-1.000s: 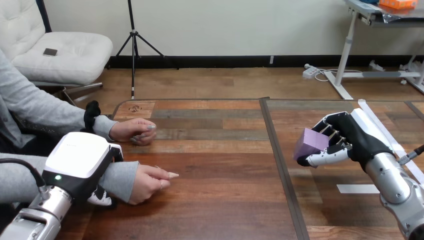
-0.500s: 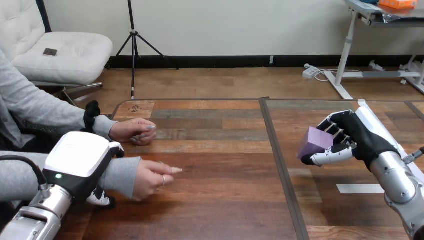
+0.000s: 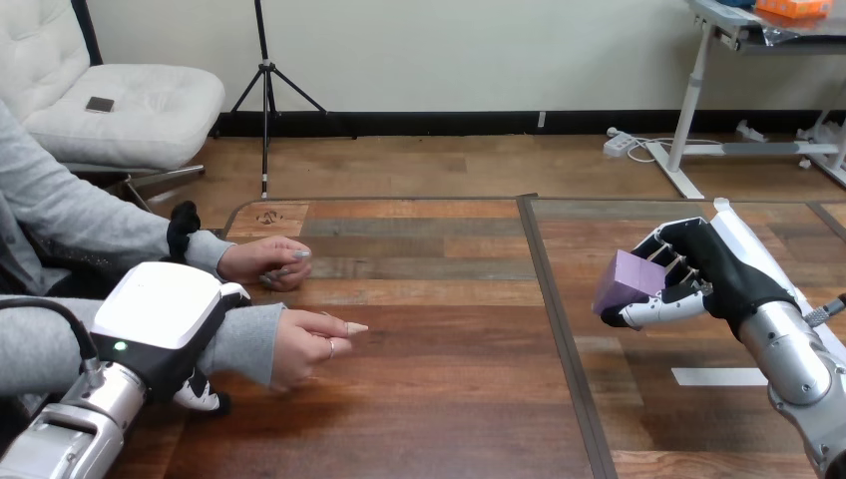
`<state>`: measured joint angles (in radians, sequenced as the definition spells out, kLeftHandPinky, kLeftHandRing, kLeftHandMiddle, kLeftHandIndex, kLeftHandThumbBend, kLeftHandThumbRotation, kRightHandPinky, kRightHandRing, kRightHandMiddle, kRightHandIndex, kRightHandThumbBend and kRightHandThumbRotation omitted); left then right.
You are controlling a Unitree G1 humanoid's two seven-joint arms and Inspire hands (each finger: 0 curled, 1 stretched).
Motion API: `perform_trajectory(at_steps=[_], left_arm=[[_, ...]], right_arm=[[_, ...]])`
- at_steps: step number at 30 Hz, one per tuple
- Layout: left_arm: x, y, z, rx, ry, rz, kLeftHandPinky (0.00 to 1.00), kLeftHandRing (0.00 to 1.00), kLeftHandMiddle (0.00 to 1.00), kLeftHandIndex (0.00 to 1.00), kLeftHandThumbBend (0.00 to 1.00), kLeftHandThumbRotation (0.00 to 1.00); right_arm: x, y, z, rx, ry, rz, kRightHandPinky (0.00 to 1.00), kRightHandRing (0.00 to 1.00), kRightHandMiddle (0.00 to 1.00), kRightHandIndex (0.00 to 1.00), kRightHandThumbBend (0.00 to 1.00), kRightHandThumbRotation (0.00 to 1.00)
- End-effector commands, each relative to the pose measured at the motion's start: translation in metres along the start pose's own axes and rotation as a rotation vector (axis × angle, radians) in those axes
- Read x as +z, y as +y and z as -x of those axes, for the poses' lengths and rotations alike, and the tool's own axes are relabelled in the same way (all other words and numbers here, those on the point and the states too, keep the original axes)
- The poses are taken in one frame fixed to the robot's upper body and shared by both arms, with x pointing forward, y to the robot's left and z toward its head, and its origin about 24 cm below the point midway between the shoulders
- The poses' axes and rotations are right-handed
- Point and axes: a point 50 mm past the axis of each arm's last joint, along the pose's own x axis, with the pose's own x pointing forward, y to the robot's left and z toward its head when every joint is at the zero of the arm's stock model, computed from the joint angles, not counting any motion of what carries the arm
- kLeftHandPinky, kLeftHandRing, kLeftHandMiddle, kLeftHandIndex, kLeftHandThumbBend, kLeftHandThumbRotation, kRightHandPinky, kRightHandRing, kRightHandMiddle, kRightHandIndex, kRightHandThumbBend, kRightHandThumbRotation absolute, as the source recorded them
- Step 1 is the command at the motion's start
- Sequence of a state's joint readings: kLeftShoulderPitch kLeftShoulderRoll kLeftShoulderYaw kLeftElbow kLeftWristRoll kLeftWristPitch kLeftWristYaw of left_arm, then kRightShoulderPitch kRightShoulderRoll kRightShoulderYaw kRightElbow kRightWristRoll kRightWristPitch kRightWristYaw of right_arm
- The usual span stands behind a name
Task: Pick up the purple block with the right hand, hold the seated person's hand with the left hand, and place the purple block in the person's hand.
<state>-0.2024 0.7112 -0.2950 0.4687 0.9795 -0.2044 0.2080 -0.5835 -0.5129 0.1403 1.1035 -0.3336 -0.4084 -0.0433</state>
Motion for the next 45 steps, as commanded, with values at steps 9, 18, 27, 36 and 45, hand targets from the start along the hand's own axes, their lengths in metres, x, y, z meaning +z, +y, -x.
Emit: perform_trajectory(at_steps=[9,18,27,36,45], left_arm=[[-0.0062,0.0104,-0.0052,0.019,0.024,-0.017,0.65,0.70,0.71,0.69,1.00,0.01],[-0.0058,0.0092,-0.0066,0.023,0.033,0.048,0.45,0.52,0.55,0.56,0.96,0.00],[-0.0057,0.0067,-0.0071,0.031,0.027,0.122,0.30,0.36,0.41,0.43,0.89,0.00],[-0.0052,0.0068,-0.0058,0.073,0.013,0.206,0.24,0.31,0.37,0.38,0.88,0.00],[-0.0041,0.0087,-0.0039,0.141,0.011,0.254,0.22,0.29,0.34,0.36,0.87,0.00]], right_arm=[[0.0314,-0.0317,-0.0144,-0.104,-0.109,-0.015,0.35,0.39,0.43,0.46,0.83,0.00],[0.0321,-0.0320,-0.0144,-0.106,-0.115,-0.006,0.36,0.39,0.43,0.46,0.83,0.00],[0.0320,-0.0311,-0.0144,-0.110,-0.115,-0.010,0.35,0.39,0.44,0.46,0.84,0.00],[0.0317,-0.0308,-0.0147,-0.107,-0.110,-0.013,0.34,0.39,0.43,0.46,0.83,0.00],[0.0318,-0.0302,-0.0146,-0.111,-0.113,0.002,0.35,0.39,0.43,0.46,0.84,0.00]])
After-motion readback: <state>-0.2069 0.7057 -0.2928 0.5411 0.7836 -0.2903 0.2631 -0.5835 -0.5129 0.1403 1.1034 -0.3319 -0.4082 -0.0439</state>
